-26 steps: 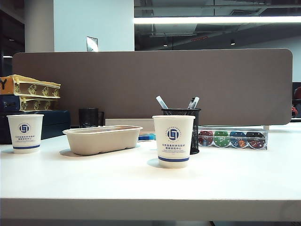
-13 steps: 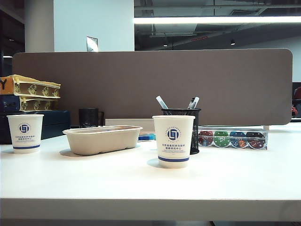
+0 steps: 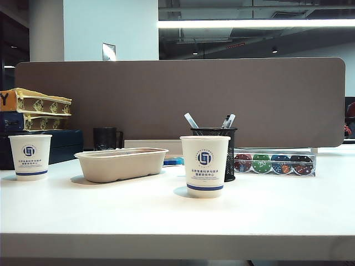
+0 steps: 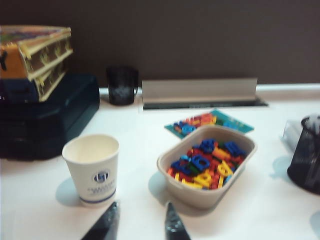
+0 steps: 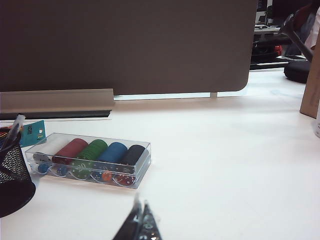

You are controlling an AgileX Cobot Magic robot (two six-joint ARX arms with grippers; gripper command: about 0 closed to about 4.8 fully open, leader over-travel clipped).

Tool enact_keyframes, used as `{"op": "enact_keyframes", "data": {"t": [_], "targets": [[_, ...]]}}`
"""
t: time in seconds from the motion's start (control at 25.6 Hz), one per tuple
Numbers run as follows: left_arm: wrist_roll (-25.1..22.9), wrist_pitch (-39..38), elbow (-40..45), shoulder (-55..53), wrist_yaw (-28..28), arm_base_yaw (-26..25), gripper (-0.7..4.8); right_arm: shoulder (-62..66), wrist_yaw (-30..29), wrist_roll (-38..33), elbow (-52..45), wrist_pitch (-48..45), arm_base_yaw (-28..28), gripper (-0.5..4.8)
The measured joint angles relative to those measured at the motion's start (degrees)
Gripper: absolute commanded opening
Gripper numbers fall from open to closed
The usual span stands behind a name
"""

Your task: Pick up one pen and put it in the pen container.

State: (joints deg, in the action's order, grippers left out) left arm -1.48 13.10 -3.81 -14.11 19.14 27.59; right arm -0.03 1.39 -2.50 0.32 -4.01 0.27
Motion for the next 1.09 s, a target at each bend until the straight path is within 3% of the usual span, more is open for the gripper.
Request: {"op": "enact_keyframes", "data": {"t": [0.27, 0.47, 0.82, 1.09], "targets": [[0.0, -0.4, 0.0, 2.6, 0.0, 0.0, 1.16, 0.0, 0.0, 0.0, 0.0, 0.0, 0.0, -0.06], [2.9, -4.4, 0.0, 4.2, -0.4, -0.2, 1.16, 0.0, 0.0, 0.0, 0.0, 0.0, 0.0, -0.06], [3.9, -9.2, 0.0, 8.1, -17.2, -9.7, 1.16, 0.0, 0.0, 0.0, 0.0, 0.0, 0.0, -0.06], [7.0, -15.7, 0.0, 9.5, -19.1, -16.1, 1.16, 0.0, 0.0, 0.0, 0.0, 0.1, 0.0, -0.06]]}}
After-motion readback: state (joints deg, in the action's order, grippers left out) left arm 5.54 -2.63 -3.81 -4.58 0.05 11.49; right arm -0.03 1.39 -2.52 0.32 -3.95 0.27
